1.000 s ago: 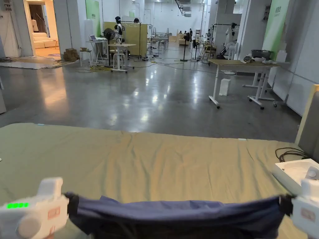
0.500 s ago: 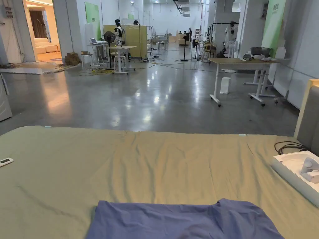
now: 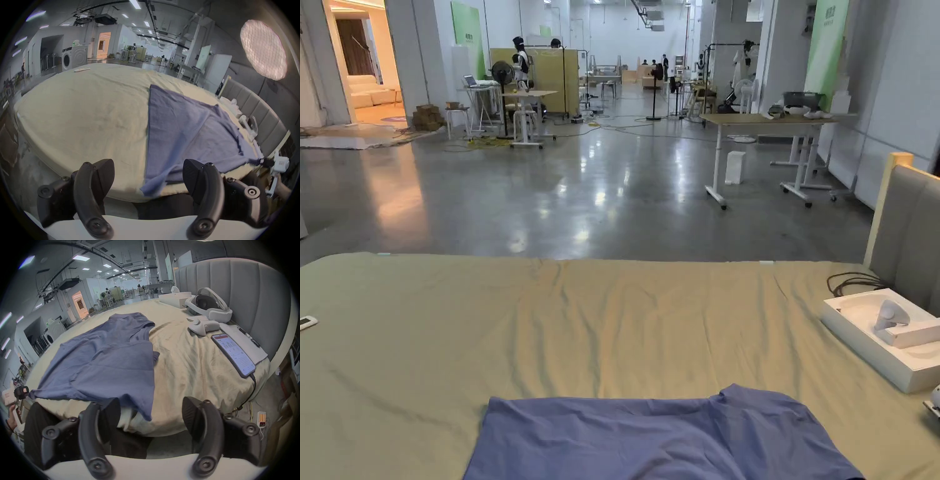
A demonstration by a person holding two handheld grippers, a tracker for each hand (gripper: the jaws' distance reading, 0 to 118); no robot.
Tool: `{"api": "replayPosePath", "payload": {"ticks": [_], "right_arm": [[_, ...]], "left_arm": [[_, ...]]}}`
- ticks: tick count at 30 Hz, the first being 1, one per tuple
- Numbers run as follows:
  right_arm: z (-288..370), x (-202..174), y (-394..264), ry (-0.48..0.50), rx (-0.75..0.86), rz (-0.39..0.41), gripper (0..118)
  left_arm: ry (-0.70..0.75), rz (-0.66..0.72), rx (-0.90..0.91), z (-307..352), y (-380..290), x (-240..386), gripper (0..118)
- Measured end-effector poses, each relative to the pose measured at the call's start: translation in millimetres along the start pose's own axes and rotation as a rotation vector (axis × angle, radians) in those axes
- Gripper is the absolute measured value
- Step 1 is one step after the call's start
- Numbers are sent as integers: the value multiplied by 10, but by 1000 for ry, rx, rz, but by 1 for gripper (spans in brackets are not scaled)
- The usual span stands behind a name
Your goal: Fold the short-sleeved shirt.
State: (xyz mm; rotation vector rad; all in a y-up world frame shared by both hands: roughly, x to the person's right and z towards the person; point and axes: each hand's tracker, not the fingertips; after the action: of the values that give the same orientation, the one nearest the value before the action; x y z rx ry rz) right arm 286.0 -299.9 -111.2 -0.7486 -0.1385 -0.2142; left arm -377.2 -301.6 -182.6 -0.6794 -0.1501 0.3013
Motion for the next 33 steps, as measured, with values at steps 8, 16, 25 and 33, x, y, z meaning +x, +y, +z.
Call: {"api": "replayPosePath", "payload": {"ticks": [8,16,25,33], "right_arm": [[999,-586,628,1,400,79,87],[1475,-1360,1021,73,551,156,85],[1592,-1658,1045,107,558,199,1],[1569,-1670,1014,111,542,227,0]], "left_arm": [[83,-202,379,1074,772,1039,91],[-7,-413,568,1506,1046,1926,91],[-39,-471,561,1571,986,2198,1],[-66,-439,506,1481,955,2076,1]]}}
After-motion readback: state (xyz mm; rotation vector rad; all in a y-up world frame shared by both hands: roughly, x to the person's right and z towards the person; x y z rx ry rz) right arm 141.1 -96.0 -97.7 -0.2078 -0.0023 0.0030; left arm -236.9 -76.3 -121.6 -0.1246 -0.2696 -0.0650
